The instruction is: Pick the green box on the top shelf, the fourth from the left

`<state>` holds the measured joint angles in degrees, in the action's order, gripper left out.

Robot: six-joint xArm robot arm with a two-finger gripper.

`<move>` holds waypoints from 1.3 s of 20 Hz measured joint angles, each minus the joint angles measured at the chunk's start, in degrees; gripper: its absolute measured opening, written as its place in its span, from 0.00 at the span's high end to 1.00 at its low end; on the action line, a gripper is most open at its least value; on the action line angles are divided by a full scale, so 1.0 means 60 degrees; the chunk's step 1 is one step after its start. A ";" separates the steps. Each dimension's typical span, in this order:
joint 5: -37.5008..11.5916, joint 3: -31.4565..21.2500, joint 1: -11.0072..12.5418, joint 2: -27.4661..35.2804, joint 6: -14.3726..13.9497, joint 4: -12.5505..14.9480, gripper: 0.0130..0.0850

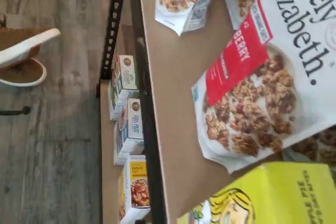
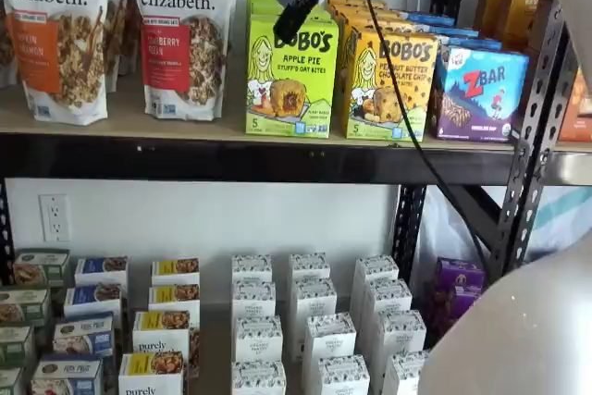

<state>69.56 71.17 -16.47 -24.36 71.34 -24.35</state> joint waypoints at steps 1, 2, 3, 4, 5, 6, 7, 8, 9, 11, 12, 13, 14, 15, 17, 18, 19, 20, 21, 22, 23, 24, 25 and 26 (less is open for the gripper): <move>0.0004 0.0033 0.0060 0.0048 0.0066 -0.0022 0.00; 0.0041 0.0094 0.0161 0.0129 0.0172 -0.0073 0.00; 0.0070 0.0143 0.0242 0.0188 0.0256 -0.0116 0.00; 0.0071 0.0189 0.0336 0.0255 0.0352 -0.0157 0.00; 0.0055 0.0214 0.0389 0.0295 0.0411 -0.0170 0.00; 0.0060 0.0269 0.0466 0.0365 0.0490 -0.0182 0.00; 0.0067 0.0324 0.0538 0.0434 0.0566 -0.0193 0.00; 0.0042 0.0347 0.0584 0.0471 0.0614 -0.0198 0.00; 0.0044 0.0385 0.0626 0.0517 0.0657 -0.0202 0.00; 0.0179 0.0567 0.0725 0.0683 0.0752 -0.0163 0.00; 0.0260 0.0676 0.0766 0.0777 0.0790 -0.0119 0.00; 0.0394 0.0816 0.0807 0.0887 0.0820 -0.0081 0.00; 0.0530 0.0945 0.0843 0.0980 0.0845 -0.0058 0.00; 0.0638 0.1054 0.0873 0.1062 0.0867 -0.0041 0.00; 0.0834 0.1282 0.0917 0.1227 0.0892 0.0049 0.00; 0.0906 0.1371 0.0925 0.1288 0.0893 0.0111 0.00; 0.1008 0.1479 0.0934 0.1364 0.0894 0.0179 0.00; 0.1123 0.1595 0.0944 0.1439 0.0895 0.0247 0.00; 0.1193 0.1680 0.0954 0.1499 0.0898 0.0303 0.00; 0.1293 0.1779 0.0967 0.1567 0.0903 0.0351 0.00; 0.1371 0.1859 0.0978 0.1621 0.0908 0.0392 0.00; 0.1481 0.1959 0.0988 0.1689 0.0912 0.0446 0.00; 0.1612 0.2075 0.0996 0.1765 0.0914 0.0512 0.00; 0.1832 0.2249 0.1004 0.1879 0.0914 0.0612 0.00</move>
<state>80.55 84.66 -10.44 -13.08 76.82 -20.67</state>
